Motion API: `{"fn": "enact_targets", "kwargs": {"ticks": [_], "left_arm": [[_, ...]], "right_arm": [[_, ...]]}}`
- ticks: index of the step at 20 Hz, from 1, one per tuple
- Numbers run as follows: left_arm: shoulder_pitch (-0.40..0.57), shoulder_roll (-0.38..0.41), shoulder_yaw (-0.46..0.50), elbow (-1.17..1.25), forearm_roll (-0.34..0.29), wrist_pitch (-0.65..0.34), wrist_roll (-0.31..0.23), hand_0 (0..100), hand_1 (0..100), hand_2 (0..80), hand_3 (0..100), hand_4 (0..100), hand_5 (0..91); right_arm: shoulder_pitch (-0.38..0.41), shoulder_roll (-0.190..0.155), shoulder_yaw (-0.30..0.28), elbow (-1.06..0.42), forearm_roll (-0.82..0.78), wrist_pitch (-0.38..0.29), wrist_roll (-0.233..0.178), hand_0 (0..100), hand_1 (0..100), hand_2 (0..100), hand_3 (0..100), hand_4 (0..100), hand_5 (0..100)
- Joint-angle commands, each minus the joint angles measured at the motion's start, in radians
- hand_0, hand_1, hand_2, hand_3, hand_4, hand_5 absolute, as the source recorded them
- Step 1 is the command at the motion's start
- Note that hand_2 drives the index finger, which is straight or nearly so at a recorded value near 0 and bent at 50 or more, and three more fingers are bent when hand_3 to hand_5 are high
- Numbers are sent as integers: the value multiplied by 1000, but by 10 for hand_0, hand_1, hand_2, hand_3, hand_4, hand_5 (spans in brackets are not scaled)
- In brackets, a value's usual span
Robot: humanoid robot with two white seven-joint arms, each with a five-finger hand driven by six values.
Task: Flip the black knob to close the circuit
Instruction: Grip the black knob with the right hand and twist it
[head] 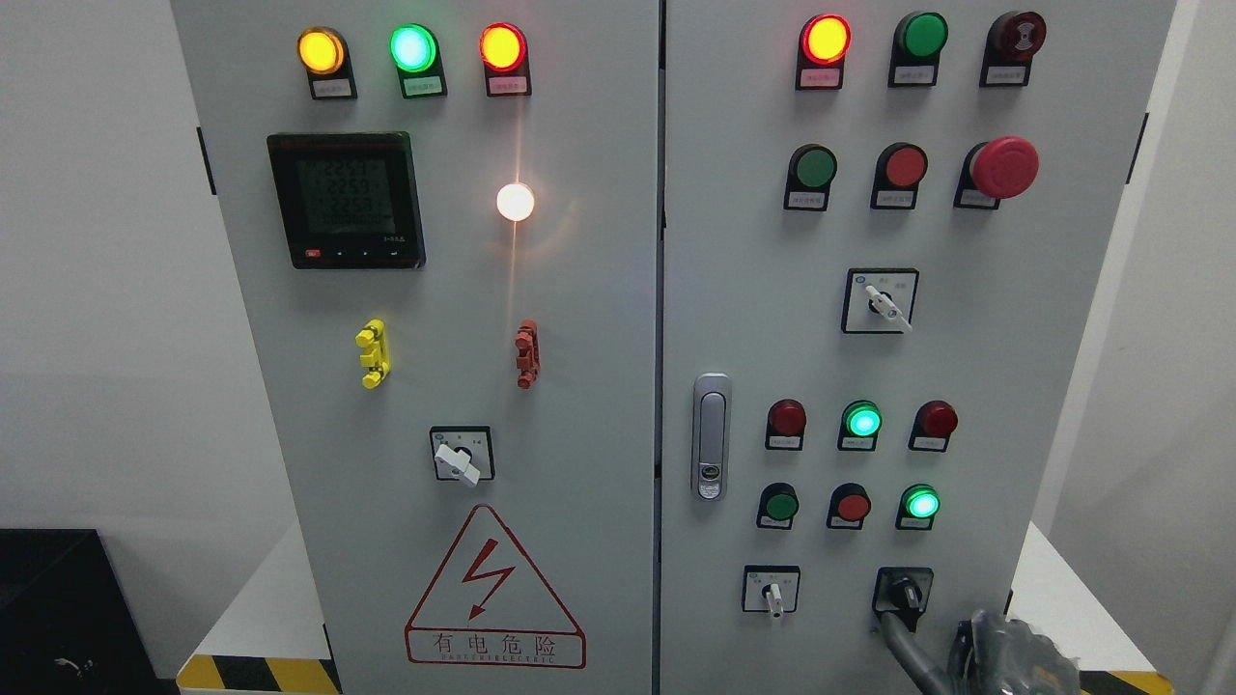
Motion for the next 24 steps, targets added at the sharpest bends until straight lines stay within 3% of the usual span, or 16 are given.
{"fn": "enact_targets", "kwargs": {"ticks": [1,24], "left_arm": [[21,0,0,-23,0,-1,0,120,556,0,0,0,0],[21,0,0,-23,0,-1,0,120,556,0,0,0,0]], "right_arm": [[-2,-4,-43,14,-2,2,-5,0,0,844,998,911,984],[-27,-4,-76,13,-18,-15,-7,0,0,837,992,903,981]]}}
